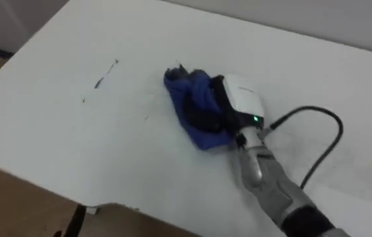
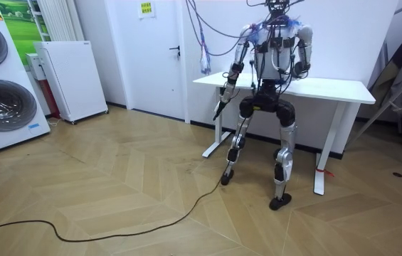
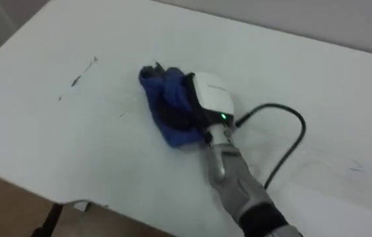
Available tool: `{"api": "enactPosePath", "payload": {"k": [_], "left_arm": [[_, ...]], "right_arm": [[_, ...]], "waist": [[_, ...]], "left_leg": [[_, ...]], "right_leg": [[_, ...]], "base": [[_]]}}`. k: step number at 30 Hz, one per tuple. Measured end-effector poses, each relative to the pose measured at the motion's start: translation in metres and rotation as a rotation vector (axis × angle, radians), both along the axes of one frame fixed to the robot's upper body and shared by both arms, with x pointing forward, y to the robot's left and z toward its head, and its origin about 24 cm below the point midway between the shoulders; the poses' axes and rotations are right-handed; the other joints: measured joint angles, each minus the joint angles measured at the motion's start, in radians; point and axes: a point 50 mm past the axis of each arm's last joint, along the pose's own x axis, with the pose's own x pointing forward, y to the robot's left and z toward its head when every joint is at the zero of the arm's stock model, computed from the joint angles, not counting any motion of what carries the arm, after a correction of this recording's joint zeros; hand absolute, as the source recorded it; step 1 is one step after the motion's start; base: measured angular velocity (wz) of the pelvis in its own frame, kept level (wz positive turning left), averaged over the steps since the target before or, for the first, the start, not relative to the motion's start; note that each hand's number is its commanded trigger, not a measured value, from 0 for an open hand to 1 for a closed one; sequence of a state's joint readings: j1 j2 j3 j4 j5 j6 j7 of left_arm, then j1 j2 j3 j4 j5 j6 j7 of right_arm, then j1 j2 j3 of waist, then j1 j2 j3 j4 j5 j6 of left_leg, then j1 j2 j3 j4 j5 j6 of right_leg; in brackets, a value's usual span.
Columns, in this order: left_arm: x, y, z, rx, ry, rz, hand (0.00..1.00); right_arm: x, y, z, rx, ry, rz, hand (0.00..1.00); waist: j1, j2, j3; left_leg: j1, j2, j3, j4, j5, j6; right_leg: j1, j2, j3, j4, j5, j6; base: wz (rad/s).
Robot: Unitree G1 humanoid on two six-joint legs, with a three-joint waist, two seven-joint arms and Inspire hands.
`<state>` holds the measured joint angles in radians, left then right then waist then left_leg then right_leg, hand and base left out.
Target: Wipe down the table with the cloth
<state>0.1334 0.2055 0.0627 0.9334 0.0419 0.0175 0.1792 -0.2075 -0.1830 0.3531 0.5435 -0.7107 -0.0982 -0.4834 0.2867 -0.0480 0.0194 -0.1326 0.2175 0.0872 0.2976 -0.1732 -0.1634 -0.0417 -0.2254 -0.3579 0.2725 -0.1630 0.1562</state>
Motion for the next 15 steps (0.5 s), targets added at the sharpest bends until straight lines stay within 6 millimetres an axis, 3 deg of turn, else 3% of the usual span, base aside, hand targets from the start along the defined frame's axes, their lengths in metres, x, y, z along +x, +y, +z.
{"api": "enactPosePath", "payload": {"k": [1, 3, 4, 6, 9, 11, 12, 13, 15], "left_arm": [[0.000, 0.003, 0.001, -0.005, -0.011, 0.019, 0.00], [0.003, 0.002, 0.002, -0.009, -0.025, 0.012, 0.00], [0.004, 0.000, 0.003, -0.017, -0.034, 0.004, 0.00], [0.005, -0.005, 0.001, -0.030, -0.040, -0.005, 0.00], [0.003, -0.014, -0.001, -0.049, -0.045, -0.016, 0.00], [-0.007, -0.021, -0.005, -0.066, -0.020, -0.014, 0.00], [-0.015, -0.022, -0.008, -0.074, 0.005, -0.005, 0.00], [-0.022, -0.022, -0.010, -0.077, 0.024, 0.020, 0.00], [-0.034, -0.021, -0.013, -0.059, 0.064, 0.037, 0.00]], "right_arm": [[-0.007, -0.013, -0.005, 0.009, 0.016, -0.044, 1.00], [-0.019, -0.034, -0.013, 0.027, 0.035, -0.135, 1.00], [-0.027, -0.046, -0.018, 0.028, 0.044, -0.191, 1.00], [-0.039, -0.058, -0.024, 0.029, 0.047, -0.258, 1.00], [-0.044, -0.064, -0.026, 0.021, 0.031, -0.306, 1.00], [-0.043, -0.065, -0.024, 0.014, 0.032, -0.330, 1.00], [-0.042, -0.063, -0.024, 0.014, 0.039, -0.333, 1.00], [-0.038, -0.060, -0.022, 0.017, 0.046, -0.331, 1.00], [-0.024, -0.047, -0.014, 0.004, 0.052, -0.277, 1.00]], "waist": [[-0.035, -0.008, 0.0002], [-0.075, -0.022, -0.0070], [-0.100, -0.026, -0.0057], [-0.112, -0.024, -0.0059], [-0.111, -0.007, -0.0097], [-0.084, 0.010, -0.0137], [-0.067, 0.019, -0.0160], [-0.045, 0.025, -0.0110], [-0.016, 0.034, -0.0092]], "left_leg": [[0.004, 0.004, 0.003, -0.002, 0.004, -0.006], [0.001, 0.015, 0.001, 0.001, 0.005, -0.008], [-0.004, 0.022, -0.002, 0.009, 0.008, -0.014], [-0.012, 0.034, -0.007, 0.011, 0.014, -0.025], [-0.039, 0.056, -0.019, 0.012, 0.043, -0.040], [-0.028, 0.055, -0.013, 0.016, 0.045, -0.039], [-0.023, 0.044, 0.008, 0.031, 0.036, -0.024], [-0.013, 0.015, 0.028, 0.047, 0.016, 0.002], [0.005, -0.024, 0.053, 0.041, -0.004, 0.031]], "right_leg": [[0.007, 0.004, -0.002, 0.000, -0.006, -0.005], [0.017, 0.015, -0.012, -0.001, -0.010, -0.005], [0.030, 0.023, -0.035, -0.002, -0.013, -0.010], [0.034, 0.037, -0.061, -0.001, -0.026, -0.019], [0.030, 0.073, -0.059, 0.009, -0.054, -0.042], [0.029, 0.077, -0.055, 0.021, -0.071, -0.048], [0.030, 0.077, -0.054, 0.022, -0.071, -0.050], [0.025, 0.077, -0.033, 0.021, -0.064, -0.058], [0.007, 0.080, 0.001, 0.016, -0.044, -0.071]], "base": [[-0.06], [0.15], [0.31], [0.34], [0.38], [0.16], [-0.18], [-0.29], [-0.54]]}}
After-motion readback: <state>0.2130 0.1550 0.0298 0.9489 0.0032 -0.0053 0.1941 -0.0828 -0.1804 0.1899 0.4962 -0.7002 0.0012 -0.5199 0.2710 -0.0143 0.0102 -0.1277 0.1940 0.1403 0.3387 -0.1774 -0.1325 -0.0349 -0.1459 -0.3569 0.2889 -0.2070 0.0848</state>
